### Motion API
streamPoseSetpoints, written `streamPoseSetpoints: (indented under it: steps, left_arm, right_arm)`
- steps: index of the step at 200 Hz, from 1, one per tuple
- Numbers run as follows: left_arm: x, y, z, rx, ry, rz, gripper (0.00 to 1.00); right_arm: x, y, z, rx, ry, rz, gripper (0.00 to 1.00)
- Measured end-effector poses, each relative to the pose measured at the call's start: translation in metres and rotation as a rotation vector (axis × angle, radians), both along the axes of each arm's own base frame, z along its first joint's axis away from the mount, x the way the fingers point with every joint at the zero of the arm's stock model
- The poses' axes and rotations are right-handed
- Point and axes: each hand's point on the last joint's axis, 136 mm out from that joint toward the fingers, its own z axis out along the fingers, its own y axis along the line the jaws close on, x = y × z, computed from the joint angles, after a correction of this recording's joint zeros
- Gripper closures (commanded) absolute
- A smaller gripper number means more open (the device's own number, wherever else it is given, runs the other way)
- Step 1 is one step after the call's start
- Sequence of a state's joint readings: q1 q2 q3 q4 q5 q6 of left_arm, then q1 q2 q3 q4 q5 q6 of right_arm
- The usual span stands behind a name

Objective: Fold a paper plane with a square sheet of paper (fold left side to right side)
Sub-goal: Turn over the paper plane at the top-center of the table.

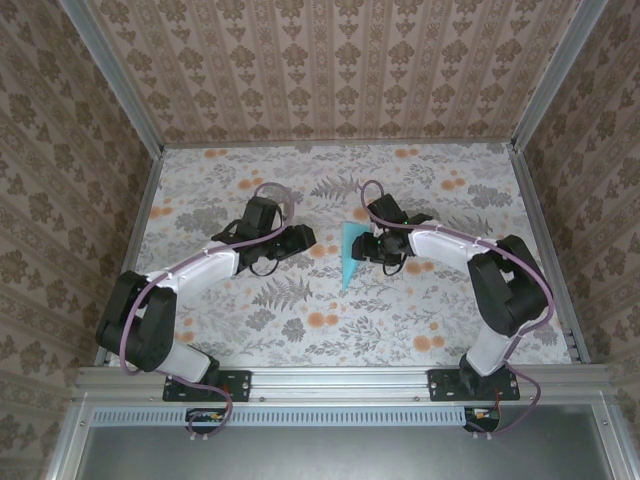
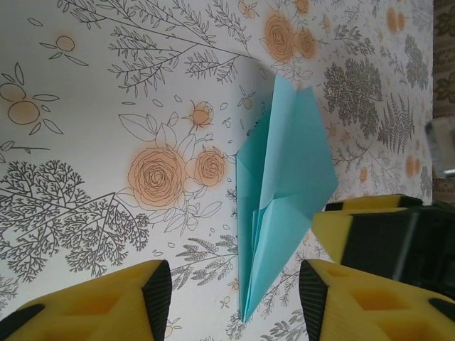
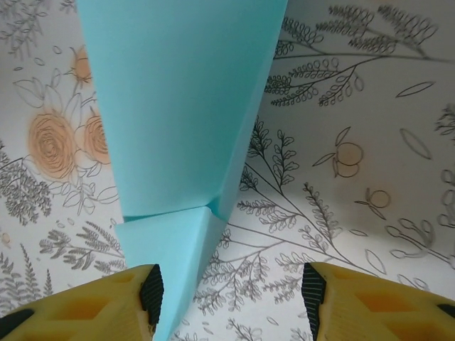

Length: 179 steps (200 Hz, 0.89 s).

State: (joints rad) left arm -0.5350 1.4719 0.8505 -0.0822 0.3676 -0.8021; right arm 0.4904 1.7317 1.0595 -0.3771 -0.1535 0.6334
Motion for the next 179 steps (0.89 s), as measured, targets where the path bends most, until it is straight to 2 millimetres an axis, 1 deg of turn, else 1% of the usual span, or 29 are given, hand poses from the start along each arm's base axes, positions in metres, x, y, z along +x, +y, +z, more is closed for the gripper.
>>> streamPoseSetpoints:
  steps: [17, 24, 36, 57, 66, 82, 99, 132, 148, 161, 179]
  left_arm:
    - [0.000, 0.000, -0.001, 0.003, 0.001, 0.000, 0.46]
    - [0.000, 0.000, -0.002, 0.005, 0.000, 0.000, 0.46]
    - [0.000, 0.000, -0.002, 0.005, 0.000, 0.000, 0.46]
    - [0.001, 0.001, -0.001, 0.010, -0.006, -0.002, 0.45]
    - [0.002, 0.001, -0.001, 0.012, -0.009, -0.001, 0.45]
    - [0.004, 0.002, 0.000, 0.016, -0.017, 0.006, 0.44]
    - [0.008, 0.005, 0.003, 0.023, -0.027, 0.015, 0.43]
    - [0.014, 0.008, 0.009, 0.034, -0.043, 0.021, 0.43]
    - [0.015, 0.008, 0.009, 0.039, -0.044, 0.021, 0.42]
    - [0.014, 0.008, 0.010, 0.041, -0.041, 0.021, 0.42]
    - [0.015, 0.008, 0.011, 0.044, -0.044, 0.021, 0.42]
  right_arm:
    - [-0.001, 0.005, -0.005, 0.008, 0.011, 0.006, 0.54]
    - [-0.001, 0.006, -0.007, 0.010, 0.015, 0.007, 0.60]
    - [-0.001, 0.008, -0.010, 0.015, 0.024, 0.005, 0.71]
    - [-0.002, 0.012, -0.012, 0.027, 0.031, 0.012, 0.93]
    - [-0.002, 0.014, -0.011, 0.038, 0.033, 0.009, 1.00]
    - [0.000, 0.019, -0.007, 0.055, 0.027, 0.028, 1.00]
    - [-0.001, 0.025, 0.003, 0.088, 0.014, 0.053, 1.00]
    - [-0.002, 0.037, 0.041, 0.177, -0.049, 0.104, 1.00]
    - [0.001, 0.041, 0.054, 0.233, -0.083, 0.118, 1.00]
    - [0.002, 0.042, 0.053, 0.271, -0.086, 0.122, 1.00]
    - [-0.001, 0.027, 0.032, 0.272, -0.043, 0.091, 0.99]
